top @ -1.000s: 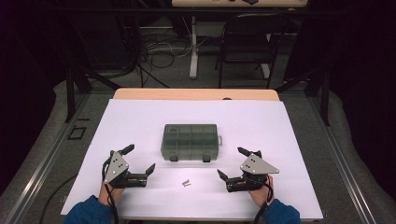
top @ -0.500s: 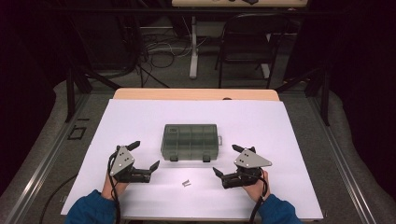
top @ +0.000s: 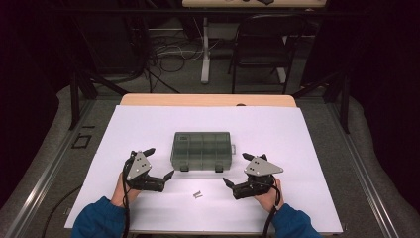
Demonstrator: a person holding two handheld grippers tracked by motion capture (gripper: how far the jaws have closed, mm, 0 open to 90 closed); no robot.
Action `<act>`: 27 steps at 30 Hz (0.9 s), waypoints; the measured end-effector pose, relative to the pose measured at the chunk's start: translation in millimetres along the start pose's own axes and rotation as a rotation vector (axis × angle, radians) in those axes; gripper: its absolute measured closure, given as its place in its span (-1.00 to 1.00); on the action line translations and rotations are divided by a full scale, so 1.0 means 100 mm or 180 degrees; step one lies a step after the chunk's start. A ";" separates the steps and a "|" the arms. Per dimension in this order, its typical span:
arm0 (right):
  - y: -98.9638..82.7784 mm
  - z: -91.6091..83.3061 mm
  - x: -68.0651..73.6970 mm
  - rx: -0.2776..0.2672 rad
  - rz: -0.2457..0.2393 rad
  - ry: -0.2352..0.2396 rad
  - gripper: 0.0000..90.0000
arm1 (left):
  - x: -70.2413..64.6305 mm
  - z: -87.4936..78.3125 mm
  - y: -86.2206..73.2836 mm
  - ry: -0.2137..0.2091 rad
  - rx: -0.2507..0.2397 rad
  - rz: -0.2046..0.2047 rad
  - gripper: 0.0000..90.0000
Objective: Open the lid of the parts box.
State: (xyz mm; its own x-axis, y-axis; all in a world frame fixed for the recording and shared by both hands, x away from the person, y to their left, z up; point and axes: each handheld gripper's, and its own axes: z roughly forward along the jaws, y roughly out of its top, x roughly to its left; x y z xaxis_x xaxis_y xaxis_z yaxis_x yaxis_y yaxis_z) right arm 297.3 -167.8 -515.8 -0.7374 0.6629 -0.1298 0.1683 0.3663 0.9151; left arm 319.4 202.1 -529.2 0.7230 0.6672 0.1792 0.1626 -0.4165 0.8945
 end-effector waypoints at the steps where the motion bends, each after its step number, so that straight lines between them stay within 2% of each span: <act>1: 0.00 0.00 0.00 0.0000 0.0000 0.0000 -1.00 | 0.01 0.01 0.00 0.0009 0.0010 0.0004 -0.98; 12: 0.00 0.02 -0.01 0.0040 0.0009 0.0010 -1.00 | 0.06 0.11 0.00 -0.0093 0.0154 0.0029 -0.98; 13: 0.00 0.01 -0.01 0.0093 0.0003 0.0014 -1.00 | 0.07 0.12 0.00 -0.0105 0.0169 0.0036 -0.98; 15: -0.01 0.02 -0.01 0.0048 0.0011 0.0009 -1.00 | 0.07 0.14 0.00 -0.0120 0.0209 0.0048 -0.98; 27: -0.01 0.03 -0.02 0.0051 0.0015 -0.0006 -0.98 | 0.12 0.27 -0.02 -0.0059 0.0399 0.0070 -0.89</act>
State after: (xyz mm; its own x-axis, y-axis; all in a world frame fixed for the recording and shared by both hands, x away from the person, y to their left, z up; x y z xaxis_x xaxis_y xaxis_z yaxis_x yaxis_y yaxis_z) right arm 300.6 -167.8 -517.9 -0.7354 0.6658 -0.1261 0.1823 0.3736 0.9095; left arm 346.0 194.6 -539.5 0.7395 0.6459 0.1895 0.2283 -0.5056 0.8320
